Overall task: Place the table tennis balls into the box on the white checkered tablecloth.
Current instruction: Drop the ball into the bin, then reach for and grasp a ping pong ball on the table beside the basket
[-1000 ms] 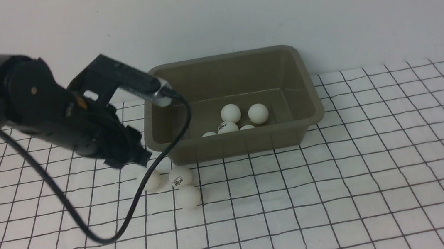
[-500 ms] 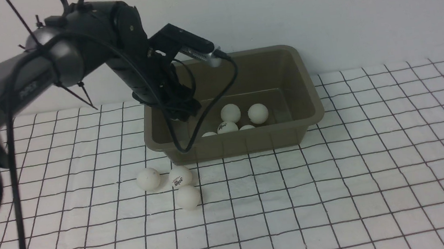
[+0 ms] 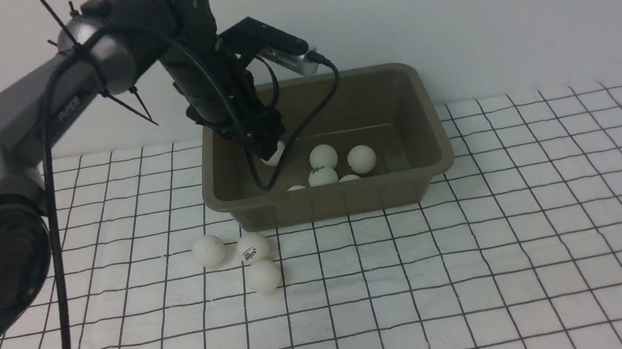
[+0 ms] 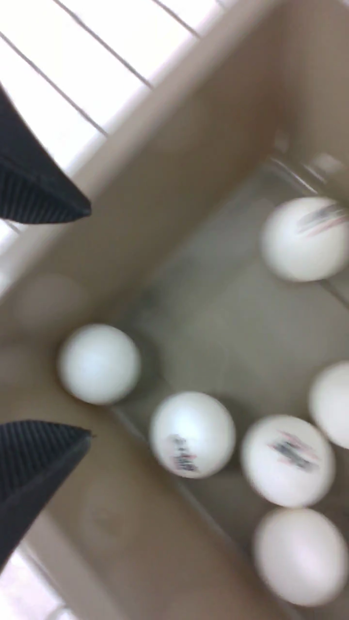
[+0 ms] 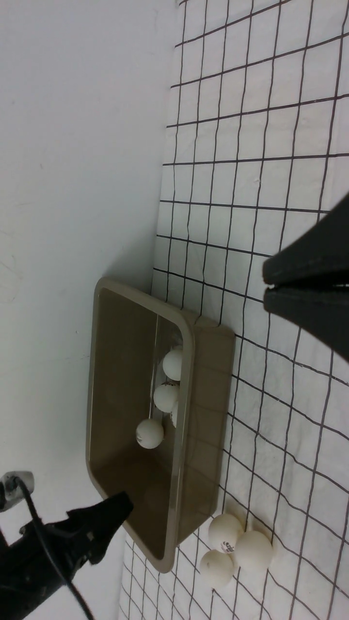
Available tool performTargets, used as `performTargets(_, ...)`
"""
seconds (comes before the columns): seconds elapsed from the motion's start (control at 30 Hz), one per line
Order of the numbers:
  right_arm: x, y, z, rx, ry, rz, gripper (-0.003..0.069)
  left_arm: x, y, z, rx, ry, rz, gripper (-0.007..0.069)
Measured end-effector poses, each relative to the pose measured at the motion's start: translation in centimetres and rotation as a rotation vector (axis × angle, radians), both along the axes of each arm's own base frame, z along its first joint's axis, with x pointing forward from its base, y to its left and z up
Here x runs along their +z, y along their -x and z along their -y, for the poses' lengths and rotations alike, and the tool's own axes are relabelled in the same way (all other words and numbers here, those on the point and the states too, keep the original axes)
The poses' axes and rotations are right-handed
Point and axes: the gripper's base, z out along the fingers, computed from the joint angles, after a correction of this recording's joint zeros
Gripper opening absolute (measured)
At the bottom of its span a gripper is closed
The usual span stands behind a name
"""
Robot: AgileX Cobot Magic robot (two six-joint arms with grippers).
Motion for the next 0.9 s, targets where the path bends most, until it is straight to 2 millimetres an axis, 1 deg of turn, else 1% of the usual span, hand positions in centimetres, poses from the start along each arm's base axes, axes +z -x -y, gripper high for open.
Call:
performTargets(0.1,0.0,0.0,0.0,0.000,0.000,0.000,-0.0018,2.8,0.7,-2.0,0.043,0.015,0.032,0.0463)
performTargets(0.13,0.0,0.0,0.0,0.000,0.000,0.000,-0.0018,4.3,1.1,-3.2,0.073,0.044,0.051,0.0459)
performTargets(0.17,0.0,0.0,0.0,0.000,0.000,0.000,-0.0018,5.1,1.5,-4.0,0.091,0.063,0.059,0.0458)
performTargets(0.23,0.0,0.0,0.0,0.000,0.000,0.000,-0.0018,6.1,2.5,-6.0,0.131,0.102,0.054,0.0458)
performTargets(0.3,0.0,0.0,0.0,0.000,0.000,0.000,-0.0018,6.2,3.5,-7.3,0.147,0.112,0.031,0.0458)
performTargets(0.33,0.0,0.0,0.0,0.000,0.000,0.000,-0.0018,5.8,3.9,-7.9,0.156,0.116,0.009,0.0458)
performTargets(0.37,0.0,0.0,0.0,0.000,0.000,0.000,-0.0018,5.8,4.3,-8.2,0.154,0.117,0.004,0.0458)
performTargets(0.43,0.0,0.0,0.0,0.000,0.000,0.000,-0.0018,4.7,5.3,-9.1,0.153,0.117,-0.047,0.0458)
performTargets(0.5,0.0,0.0,0.0,0.000,0.000,0.000,-0.0018,4.1,6.2,-9.7,0.145,0.117,-0.075,0.0458)
performTargets(0.53,0.0,0.0,0.0,0.000,0.000,0.000,-0.0018,3.0,6.9,-10.0,0.127,0.117,-0.119,0.0458)
performTargets(0.63,0.0,0.0,0.0,0.000,0.000,0.000,-0.0018,1.2,8.0,-10.2,0.097,0.119,-0.184,0.0458)
performTargets(0.67,0.0,0.0,0.0,0.000,0.000,0.000,-0.0018,-0.2,8.7,-10.2,0.055,0.118,-0.214,0.0458)
performTargets(0.7,0.0,0.0,0.0,0.000,0.000,0.000,-0.0018,-1.4,9.0,-10.1,0.032,0.122,-0.214,0.0458)
performTargets(0.77,0.0,0.0,0.0,0.000,0.000,0.000,-0.0018,-2.6,9.1,-10.0,0.001,0.132,-0.190,0.0458)
performTargets(0.83,0.0,0.0,0.0,0.000,0.000,0.000,-0.0018,-3.3,8.9,-9.9,-0.019,0.139,-0.169,0.0458)
performTargets(0.87,0.0,0.0,0.0,0.000,0.000,0.000,-0.0018,-3.8,8.5,-9.7,-0.030,0.154,-0.133,0.0458)
performTargets(0.9,0.0,0.0,0.0,0.000,0.000,0.000,-0.0018,-3.9,8.4,-9.7,-0.032,0.155,-0.131,0.0458)
